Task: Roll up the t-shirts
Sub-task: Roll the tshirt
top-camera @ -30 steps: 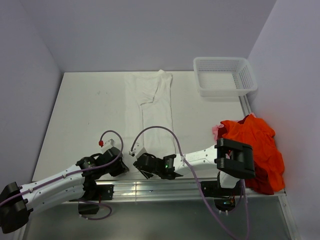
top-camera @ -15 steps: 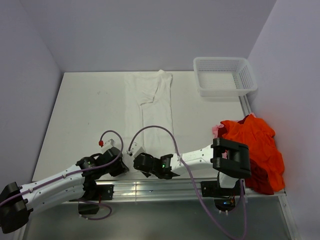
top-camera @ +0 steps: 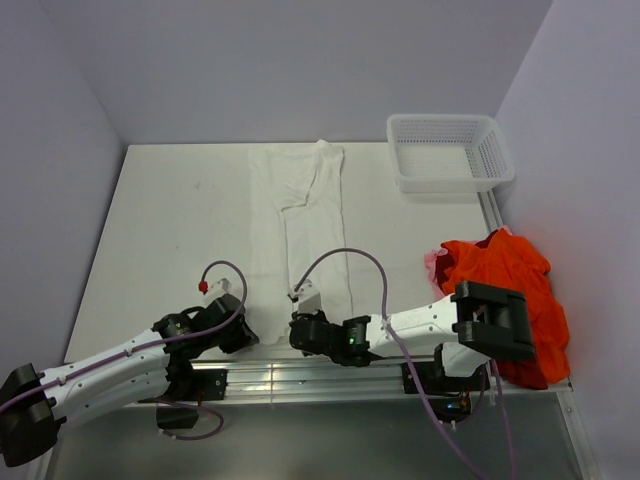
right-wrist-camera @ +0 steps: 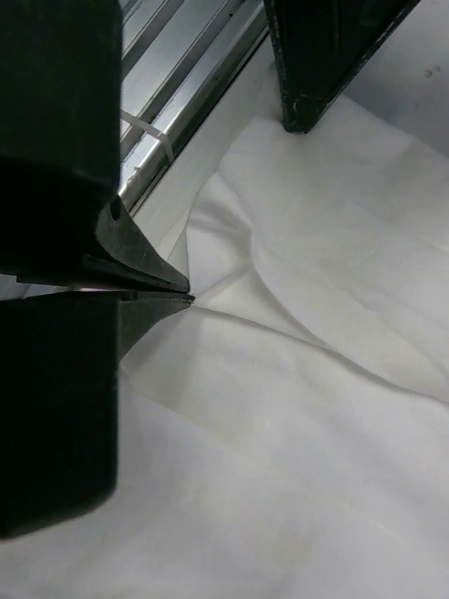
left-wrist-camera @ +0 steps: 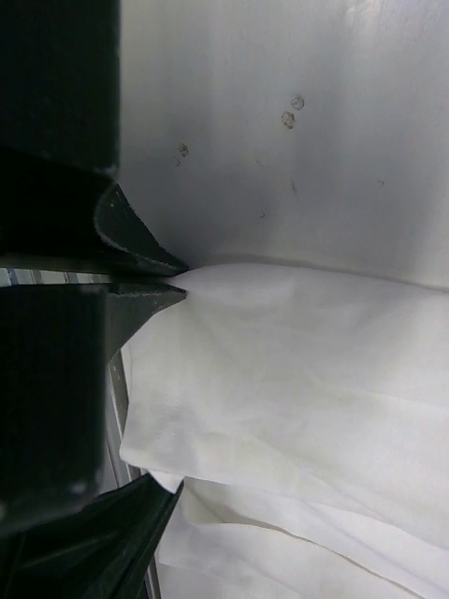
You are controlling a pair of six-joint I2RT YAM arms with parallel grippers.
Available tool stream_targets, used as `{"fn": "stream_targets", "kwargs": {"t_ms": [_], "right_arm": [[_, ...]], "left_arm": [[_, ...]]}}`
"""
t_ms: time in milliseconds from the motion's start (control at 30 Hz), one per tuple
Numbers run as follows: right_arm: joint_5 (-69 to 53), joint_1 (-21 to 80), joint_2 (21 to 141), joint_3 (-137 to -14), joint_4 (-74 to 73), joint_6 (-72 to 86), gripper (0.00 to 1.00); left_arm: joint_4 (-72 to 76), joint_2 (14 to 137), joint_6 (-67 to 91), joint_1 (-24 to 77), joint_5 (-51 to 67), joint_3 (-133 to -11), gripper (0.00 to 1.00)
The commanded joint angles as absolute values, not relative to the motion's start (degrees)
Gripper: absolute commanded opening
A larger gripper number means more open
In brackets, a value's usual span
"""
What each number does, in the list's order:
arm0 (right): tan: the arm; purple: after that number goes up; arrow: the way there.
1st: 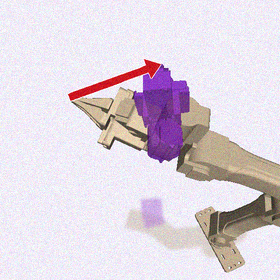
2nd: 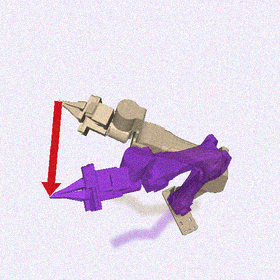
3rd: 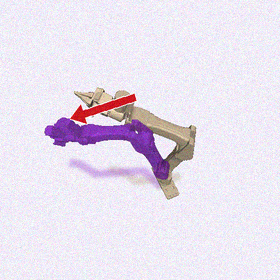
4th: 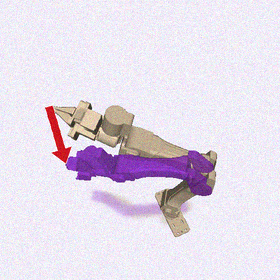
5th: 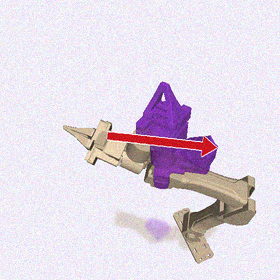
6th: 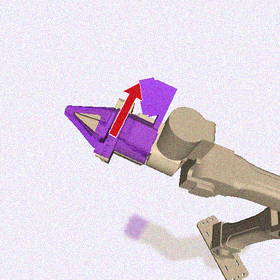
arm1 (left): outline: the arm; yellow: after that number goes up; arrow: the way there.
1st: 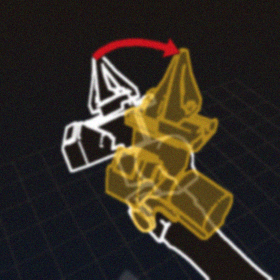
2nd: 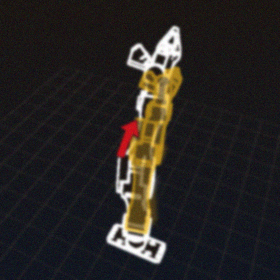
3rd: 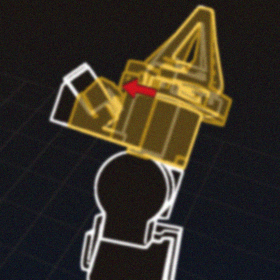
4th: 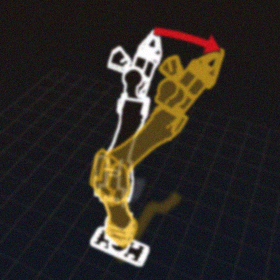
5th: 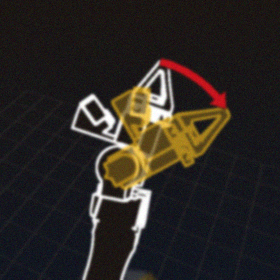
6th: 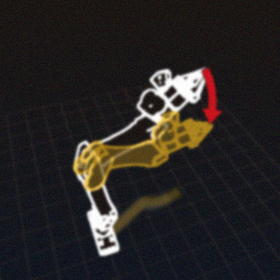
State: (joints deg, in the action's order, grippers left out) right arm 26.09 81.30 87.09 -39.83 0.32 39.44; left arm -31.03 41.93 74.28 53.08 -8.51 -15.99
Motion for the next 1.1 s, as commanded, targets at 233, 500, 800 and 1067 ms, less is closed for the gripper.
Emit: {"fn": "stream_targets", "kwargs": {"t_ms": [233,500,800,1067], "right_arm": [[37.2,87.3,88.8,-43.1,-4.3,48.2,0.28],[38.1,88.7,91.1,-46.5,-3.8,40.3,0.35],[35.5,88.7,95.3,-49.7,-3.3,37.4,0.30],[33.1,88.7,95.6,-49.9,-1.1,35.8,0.32]], "left_arm": [[-32.1,42.9,72.8,53.3,-8.5,-17.4,0.00],[-31.9,43.1,72.7,53.3,-8.3,-17.4,0.00],[-32.3,43.2,72.4,53.3,-8.4,-17.9,0.00],[-33.0,42.9,72.2,53.3,-8.7,-18.5,0.00]]}}
